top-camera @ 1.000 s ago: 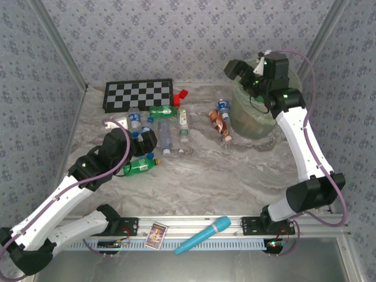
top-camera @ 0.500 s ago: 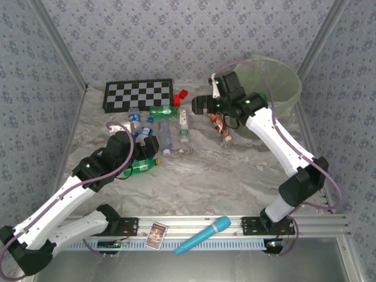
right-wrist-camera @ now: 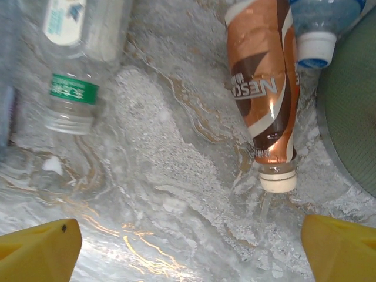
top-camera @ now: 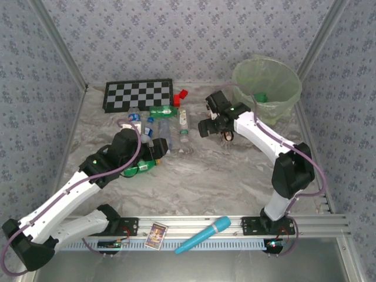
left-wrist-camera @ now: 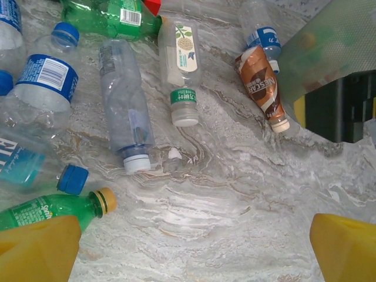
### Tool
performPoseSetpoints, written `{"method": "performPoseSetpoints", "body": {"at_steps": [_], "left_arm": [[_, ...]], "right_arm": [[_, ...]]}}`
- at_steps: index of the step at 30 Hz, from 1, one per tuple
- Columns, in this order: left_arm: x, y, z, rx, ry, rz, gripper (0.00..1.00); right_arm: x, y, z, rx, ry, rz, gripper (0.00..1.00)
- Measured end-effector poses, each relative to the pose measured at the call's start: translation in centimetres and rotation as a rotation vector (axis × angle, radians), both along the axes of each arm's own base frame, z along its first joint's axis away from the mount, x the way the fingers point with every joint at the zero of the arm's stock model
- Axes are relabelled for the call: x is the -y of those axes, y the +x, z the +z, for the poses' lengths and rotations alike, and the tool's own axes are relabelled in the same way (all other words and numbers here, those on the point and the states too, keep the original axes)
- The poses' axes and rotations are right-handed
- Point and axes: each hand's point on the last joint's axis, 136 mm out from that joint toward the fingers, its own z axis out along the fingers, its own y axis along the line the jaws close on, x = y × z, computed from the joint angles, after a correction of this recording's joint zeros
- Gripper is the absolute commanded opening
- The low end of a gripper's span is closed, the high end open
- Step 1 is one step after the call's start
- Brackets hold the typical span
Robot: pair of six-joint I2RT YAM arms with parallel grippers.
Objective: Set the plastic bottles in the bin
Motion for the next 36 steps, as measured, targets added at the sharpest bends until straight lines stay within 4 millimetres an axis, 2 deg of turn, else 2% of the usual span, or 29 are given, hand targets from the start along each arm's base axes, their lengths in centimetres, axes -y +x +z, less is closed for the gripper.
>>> {"method": "performPoseSetpoints", "body": {"at_steps": [9,15,24,30,36], "left_arm": [[0.2,0.2,0.2,0.007,0.01,-0.012,1.0],[0.2,0.2,0.2,0.007,0.01,-0.012,1.0],[0.2,0.2,0.4,0.011,0.01,-0.014,1.0],[0.5,0.5,1.2,0.025,0.01,-0.02,1.0],[0.6,0.6,1.0,0.02,0.015,-0.021,1.0]], "right_arm": [[1.2,0.2,-5.2,-0.067,-0.118,-0.014,0.9],[1.6,1.0,-6.6,-0.071,-0.151,-0.017,0.89],[3.6,3.0,-8.0,-0.073,-0.142,-0.068,0.89],[4.0,3.2,-10.7,-0.124,-0.155,-0.077,0.88],[4.0,3.2,-11.9,-0.15,-0.149,-0.073,0.86]]}}
